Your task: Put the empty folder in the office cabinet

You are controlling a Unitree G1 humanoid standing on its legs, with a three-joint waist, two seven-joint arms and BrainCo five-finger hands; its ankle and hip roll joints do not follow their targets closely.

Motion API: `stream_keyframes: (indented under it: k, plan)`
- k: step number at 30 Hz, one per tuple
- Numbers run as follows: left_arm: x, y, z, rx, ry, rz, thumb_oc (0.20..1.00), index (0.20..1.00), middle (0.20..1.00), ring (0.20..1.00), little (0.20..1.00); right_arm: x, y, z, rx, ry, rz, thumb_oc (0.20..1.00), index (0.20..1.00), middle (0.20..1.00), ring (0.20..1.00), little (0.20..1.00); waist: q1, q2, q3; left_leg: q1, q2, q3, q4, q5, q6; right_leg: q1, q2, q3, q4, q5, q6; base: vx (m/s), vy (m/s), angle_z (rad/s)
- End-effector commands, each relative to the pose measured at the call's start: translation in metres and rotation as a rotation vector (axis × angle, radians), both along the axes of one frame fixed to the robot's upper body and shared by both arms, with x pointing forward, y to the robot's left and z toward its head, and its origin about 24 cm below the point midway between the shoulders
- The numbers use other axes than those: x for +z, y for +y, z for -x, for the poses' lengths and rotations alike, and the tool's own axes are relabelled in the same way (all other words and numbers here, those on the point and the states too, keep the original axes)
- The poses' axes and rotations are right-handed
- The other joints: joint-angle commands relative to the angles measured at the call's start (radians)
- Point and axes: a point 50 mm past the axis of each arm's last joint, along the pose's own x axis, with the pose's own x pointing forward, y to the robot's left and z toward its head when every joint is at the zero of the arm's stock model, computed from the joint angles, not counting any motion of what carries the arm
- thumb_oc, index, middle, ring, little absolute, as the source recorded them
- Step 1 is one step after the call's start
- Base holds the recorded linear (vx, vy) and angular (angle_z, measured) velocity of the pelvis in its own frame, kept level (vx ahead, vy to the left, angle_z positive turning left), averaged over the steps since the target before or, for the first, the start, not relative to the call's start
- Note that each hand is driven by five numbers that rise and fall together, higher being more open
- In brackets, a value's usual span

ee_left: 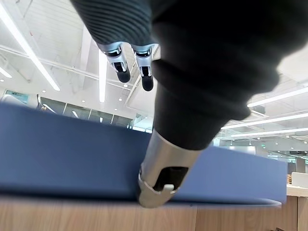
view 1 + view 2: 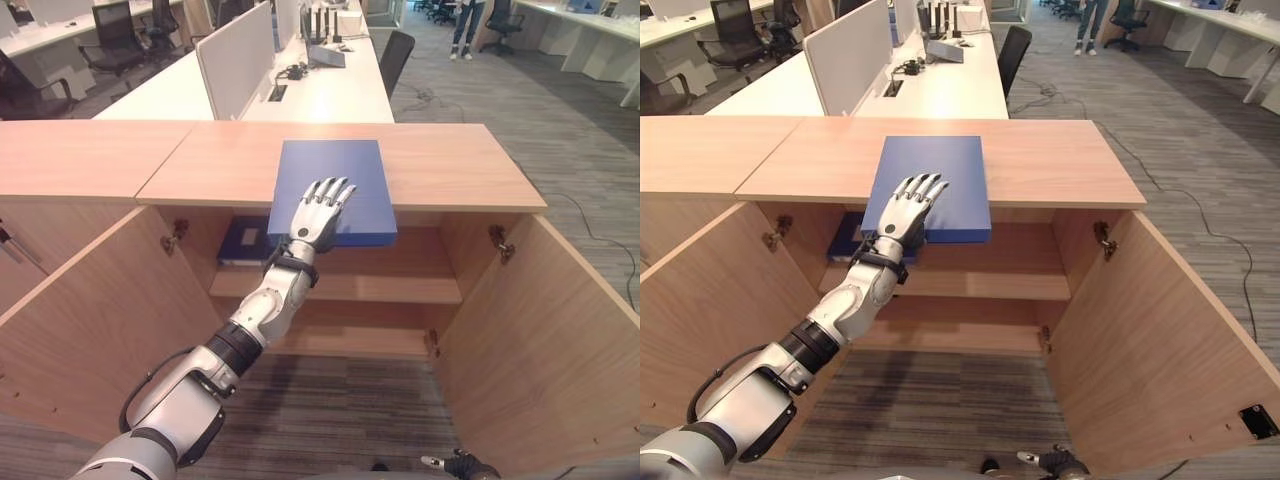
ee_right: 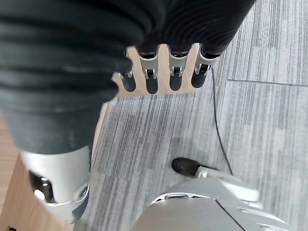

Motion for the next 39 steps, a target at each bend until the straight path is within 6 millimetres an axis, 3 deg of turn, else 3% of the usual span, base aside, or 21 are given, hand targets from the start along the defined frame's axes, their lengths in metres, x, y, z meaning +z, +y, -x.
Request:
stream_keyframes:
  k: [1,9,16,21,26,39]
  plan:
    - [0.037,0.004,-0.018,0.032,-0.089,0.062,1.0,1.0,1.0,1.0,1.0,0.001,0.001,-0.011,0.009,0.01,0.006,1.0,1.0,1.0,1.0,1.0,0.003,-0.054,0.021,0.015,0.004,-0.054,-0.007,-0.059,-0.011,0.06,0.021,-0.014,0.008,-0.124,0.033,0.0,0.0,0.0]
    - [0.026,0.006,-0.013,0.017,-0.015,0.145,1.0,1.0,1.0,1.0,1.0,0.001,0.002,-0.011,-0.004,0.011,0.003,1.0,1.0,1.0,1.0,1.0,0.006,-0.053,0.024,0.013,0.002,-0.056,-0.007,-0.058,-0.01,0.059,0.021,-0.014,0.008,-0.124,0.033,0.0,0.0,0.0]
    - [0.035,0.01,-0.011,0.013,-0.063,0.169,1.0,1.0,1.0,1.0,1.0,0.001,0.004,-0.012,0.006,0.01,0.001,1.0,1.0,1.0,1.0,1.0,0.008,-0.051,0.023,0.015,0.001,-0.059,-0.007,-0.059,-0.009,0.06,0.021,-0.013,0.008,-0.123,0.034,0.0,0.0,0.0]
    - [0.03,0.01,-0.014,0.029,-0.042,0.156,1.0,1.0,1.0,1.0,1.0,0.001,0.003,-0.013,0.004,0.007,0.006,1.0,1.0,1.0,1.0,1.0,0.006,-0.051,0.023,0.016,-0.001,-0.06,-0.007,-0.059,-0.009,0.061,0.02,-0.013,0.008,-0.122,0.034,0.0,0.0,0.0]
    - [0.018,0.013,-0.018,0.072,-0.001,0.104,1.0,1.0,1.0,1.0,1.0,0.001,0.003,-0.013,0.01,0.009,0.006,1.0,1.0,1.0,1.0,1.0,0.003,-0.05,0.022,0.018,-0.002,-0.057,-0.007,-0.06,-0.008,0.063,0.019,-0.014,0.008,-0.121,0.034,0.0,0.0,0.0]
    - [0.01,0.018,-0.028,0.126,-0.02,-0.115,1.0,1.0,1.0,1.0,1.0,0.0,0.001,-0.007,0.025,0.021,0.015,1.0,1.0,1.0,1.0,1.0,-0.008,-0.046,0.016,0.025,-0.003,-0.051,-0.007,-0.067,-0.008,0.064,0.02,-0.009,0.008,-0.124,0.036,0.0,0.0,0.0]
